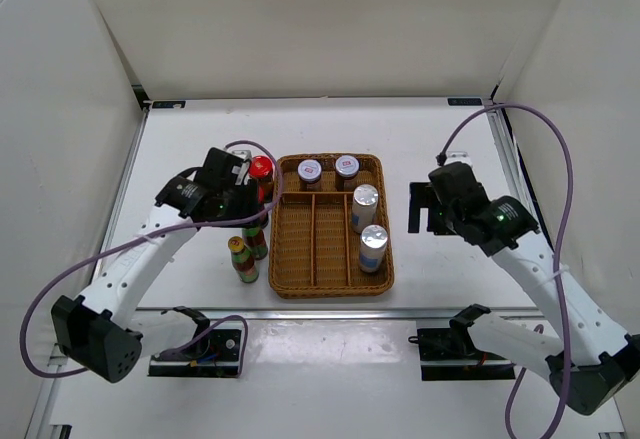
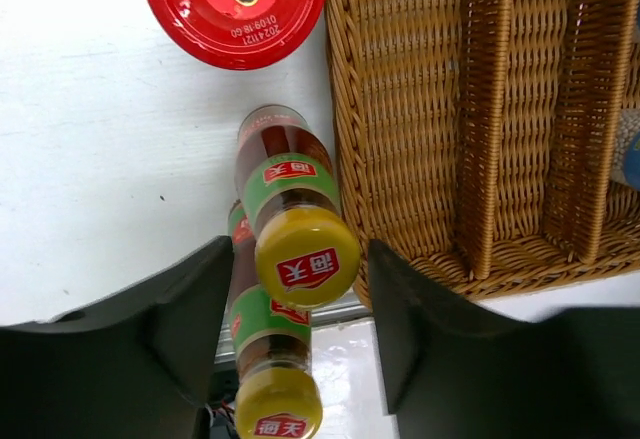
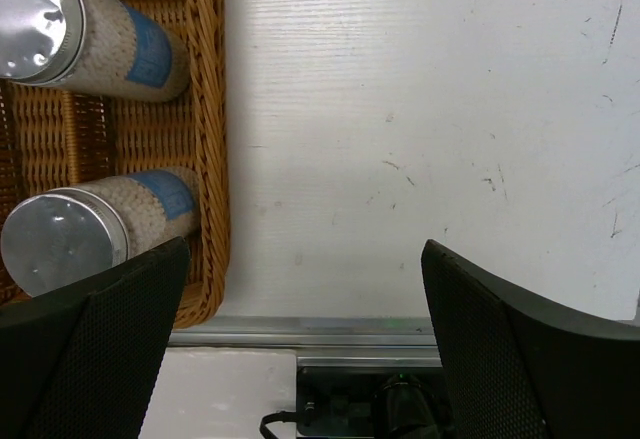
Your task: Organize the condiment bottles
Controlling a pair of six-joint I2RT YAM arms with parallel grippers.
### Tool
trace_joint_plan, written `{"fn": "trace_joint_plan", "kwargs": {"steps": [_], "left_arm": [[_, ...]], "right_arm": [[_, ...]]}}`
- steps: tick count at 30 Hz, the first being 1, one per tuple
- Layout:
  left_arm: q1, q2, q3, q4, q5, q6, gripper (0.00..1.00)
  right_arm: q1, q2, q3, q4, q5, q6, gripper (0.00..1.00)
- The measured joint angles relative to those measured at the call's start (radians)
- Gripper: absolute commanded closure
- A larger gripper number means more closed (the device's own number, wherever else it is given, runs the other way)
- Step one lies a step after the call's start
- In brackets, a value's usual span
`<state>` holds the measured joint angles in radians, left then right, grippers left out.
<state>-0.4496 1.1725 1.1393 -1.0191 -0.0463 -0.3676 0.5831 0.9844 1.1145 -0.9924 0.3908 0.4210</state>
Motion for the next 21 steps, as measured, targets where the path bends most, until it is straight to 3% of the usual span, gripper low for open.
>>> {"fn": "trace_joint_plan", "kwargs": {"steps": [1,4,6,14,21], "left_arm": [[-0.007,0.005,0.0,0.0,-0.003,0.0,0.44],[-0.021,0.024,0.016,-0.011,-0.029,0.004,0.79],[-0.026,0.041,0.039,-0.032,-0.034,0.005,0.89],[-0.048,0.089,0.178,-0.113,-0.061,0.013,0.89],[-0.087,0.175,0.545,-0.211,-0.105,0.021,0.89]], "right_arm": [[0.0,-0.008,-0.001,-0.008,-0.001,0.003,0.0],[0.0,-0.035,-0.008,-0.009,-0.012,0.017,0.0],[0.0,-0.045,-0.014,-0.011,-0.019,0.02,0.0],[0.0,-0.074,-0.033,-0.04,-0.031,0.033,0.0],[0.0,-0.088,-0.032,-0.059,-0.03,0.045,0.0]]}}
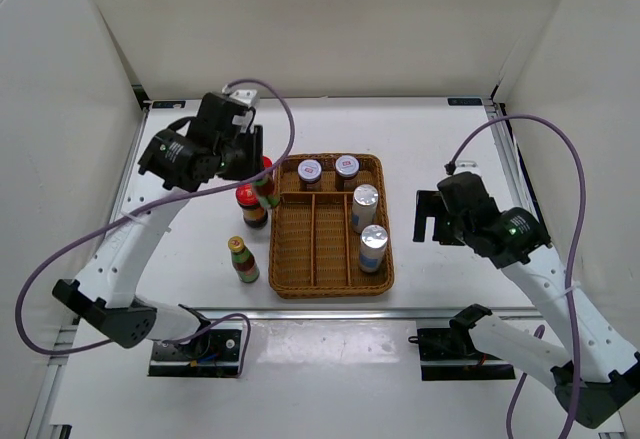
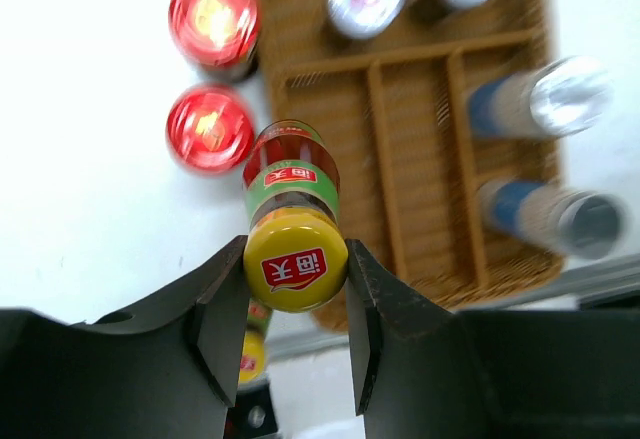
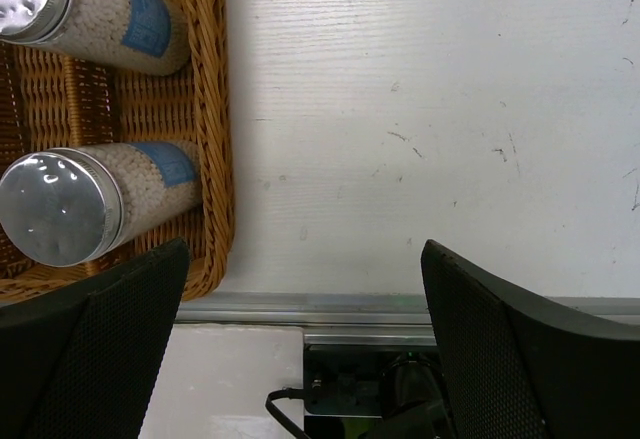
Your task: Organize the condiment bottles
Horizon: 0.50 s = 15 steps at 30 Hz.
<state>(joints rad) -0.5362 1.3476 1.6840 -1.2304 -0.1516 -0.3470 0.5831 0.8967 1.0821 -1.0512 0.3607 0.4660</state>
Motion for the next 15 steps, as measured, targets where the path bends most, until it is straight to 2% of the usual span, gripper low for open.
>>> {"fn": "trace_joint_plan", "kwargs": {"steps": [3,7,15], "left_arm": [[-0.045,0.056,0.151,0.0,-0.013,-0.002,0.89],[-0.118,0.166,0.274,0.017,-0.026,-0.006,0.89],[-0.24,0.47,0.299,0.088,-0.033,-0.02,0.89]], "right_arm": [[0.002,-0.004,-0.002,-0.002,0.004,0.01,0.0],[0.014,-0.005,-0.014,-0.006,0.019,0.025,0.0],[0.044,-0.007,-0.034,-0.005,0.037,0.037,0.0]]}}
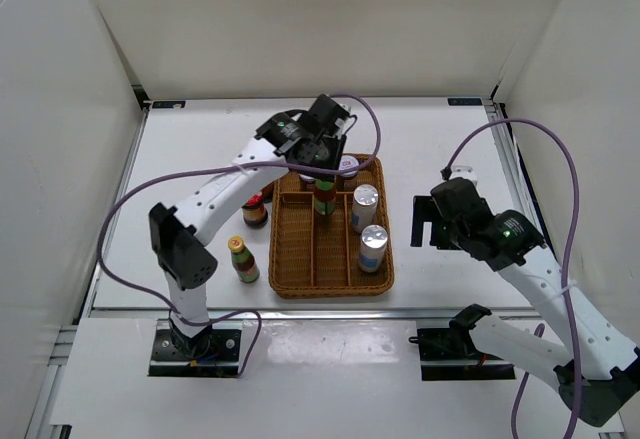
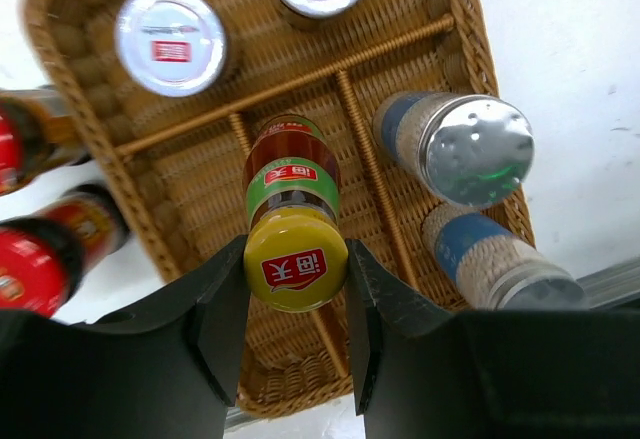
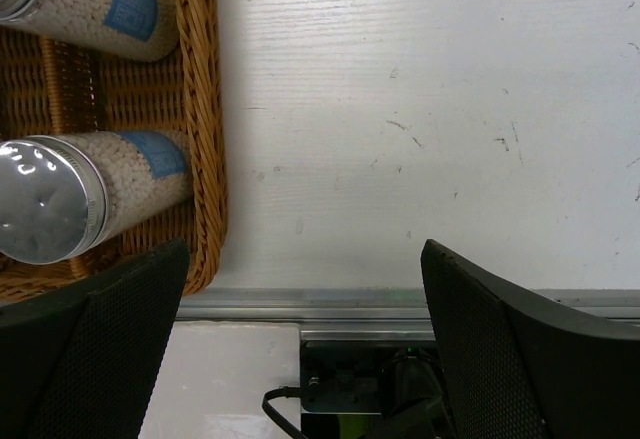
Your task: Organize the condiment bottles
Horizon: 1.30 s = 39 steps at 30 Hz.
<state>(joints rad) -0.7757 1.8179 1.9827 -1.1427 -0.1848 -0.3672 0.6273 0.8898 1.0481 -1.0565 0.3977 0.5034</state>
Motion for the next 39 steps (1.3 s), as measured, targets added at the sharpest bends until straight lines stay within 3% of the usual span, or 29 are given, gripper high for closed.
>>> {"fn": "trace_joint_plan", "kwargs": {"steps": [11,17,20,21,23,24,28,34,39], "left_arm": [[-0.029,0.093,-0.012,0.048,-0.003,-0.032,0.89],[-0.04,0.093,-0.09,0.113,-0.004,-0.056,0.79],[-0.042,0.089,-0.107,0.147,-0.012,-0.061,0.69],[-0.042,0.087,-0.111,0.153,-0.013,-0.063,0.59],[-0.042,0.083,-0.12,0.164,-0.015,-0.065,0.46],[-0.042,0.081,-0.124,0.169,-0.016,-0.064,0.3],[-0.042,0.073,-0.153,0.181,-0.016,-0.08,0.03],[-0.042,0.031,-0.177,0.175,-0.058,-0.076,0.0],[-0.057,-0.173,-0.238,0.173,-0.166,-0.053,0.0]], "right_arm": [[0.018,0.0,-0.017,0.002,0.0,0.011,0.0],[0.037,0.0,-0.017,0.003,0.0,0.013,0.0],[0.041,0.0,-0.017,0.003,0.0,0.013,0.0],[0.041,0.0,-0.017,0.003,0.0,0.013,0.0],[0.041,0.0,-0.017,0.004,0.0,0.013,0.0],[0.041,0.0,-0.017,0.004,0.0,0.013,0.0],[0.041,0.0,-0.017,0.004,0.0,0.013,0.0],[0.041,0.005,-0.017,0.004,0.0,0.013,0.0],[0.042,0.009,-0.017,0.004,0.0,0.013,0.0]]}}
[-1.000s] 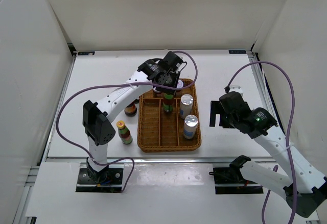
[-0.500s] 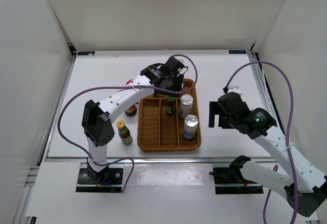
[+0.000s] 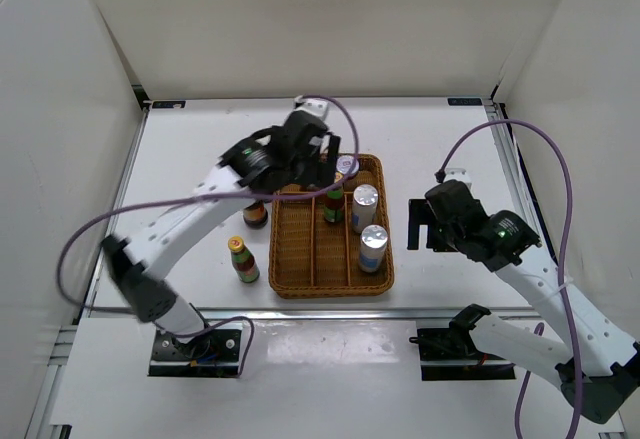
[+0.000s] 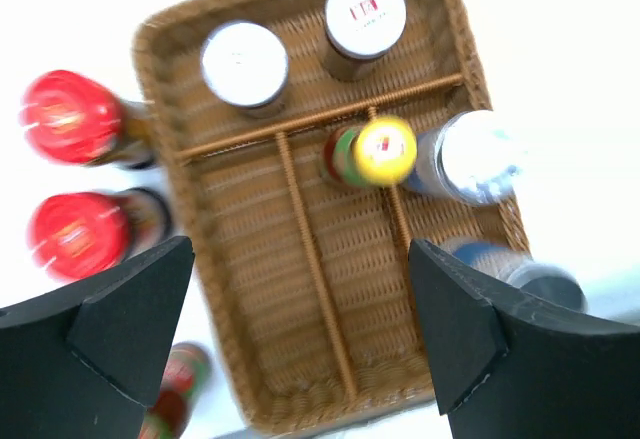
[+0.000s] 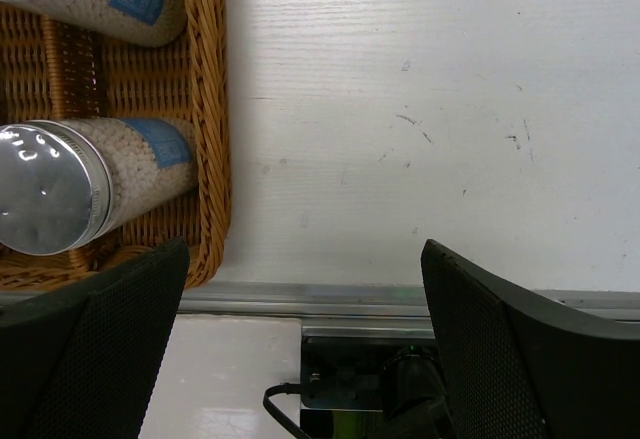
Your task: Organize the condiment bottles
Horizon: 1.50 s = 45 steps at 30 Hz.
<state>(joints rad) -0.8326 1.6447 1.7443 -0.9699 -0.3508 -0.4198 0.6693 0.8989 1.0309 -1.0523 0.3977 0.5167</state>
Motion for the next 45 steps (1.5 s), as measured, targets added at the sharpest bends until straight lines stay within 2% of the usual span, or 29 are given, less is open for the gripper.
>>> {"fn": "trace_joint_plan", "kwargs": {"steps": [4,7,11,18,23,28,36,38,39,40,41,45], "left_arm": [[-0.027,-0.289,-0.107,0.013,-0.058,0.007,0.0],[-0.031,-0.492,-0.198,-0.036,-0.072,-0.035,0.0],[-0.03,-0.622,-0.289,-0.156,-0.099,-0.191,0.0],[-0.03,-0.681,-0.56,-0.331,-0.126,-0.454,0.0],[-0.03,-0.711,-0.644,-0.363,-0.14,-0.584,0.0],[-0.03,-0.723,-0.698,-0.353,-0.164,-0.641,0.0],[-0.03,-0.702,-0.724,-0.277,-0.201,-0.627,0.11],[-0.029,-0.691,-0.724,-0.256,-0.209,-0.61,0.16],[-0.024,-0.685,-0.724,-0.248,-0.211,-0.601,0.21],[-0.017,-0.681,-0.724,-0.237,-0.212,-0.591,0.3],[-0.008,-0.678,-0.727,-0.222,-0.21,-0.581,0.34],[0.035,-0.678,-0.743,-0.185,-0.2,-0.541,0.42]], "right_arm": [[0.006,0.0,0.0,0.0,0.0,0.001,0.0],[0.007,0.002,0.0,0.0,0.0,0.001,0.0],[0.007,0.014,0.0,0.0,0.0,0.001,0.0],[0.007,0.037,0.0,0.0,-0.001,0.0,0.0],[0.015,0.048,0.0,0.0,-0.004,0.001,0.0],[0.025,0.058,0.0,0.0,-0.004,0.0,0.0],[0.027,0.077,0.0,0.0,-0.003,0.001,0.0],[0.032,0.081,0.0,0.0,-0.003,0.0,0.0],[0.034,0.082,0.0,0.0,-0.003,0.0,0.0],[0.034,0.084,0.0,0.0,-0.003,0.0,0.0],[0.034,0.084,0.0,0.0,-0.003,0.0,0.0],[0.035,0.087,0.0,0.0,-0.003,0.001,0.0]]}}
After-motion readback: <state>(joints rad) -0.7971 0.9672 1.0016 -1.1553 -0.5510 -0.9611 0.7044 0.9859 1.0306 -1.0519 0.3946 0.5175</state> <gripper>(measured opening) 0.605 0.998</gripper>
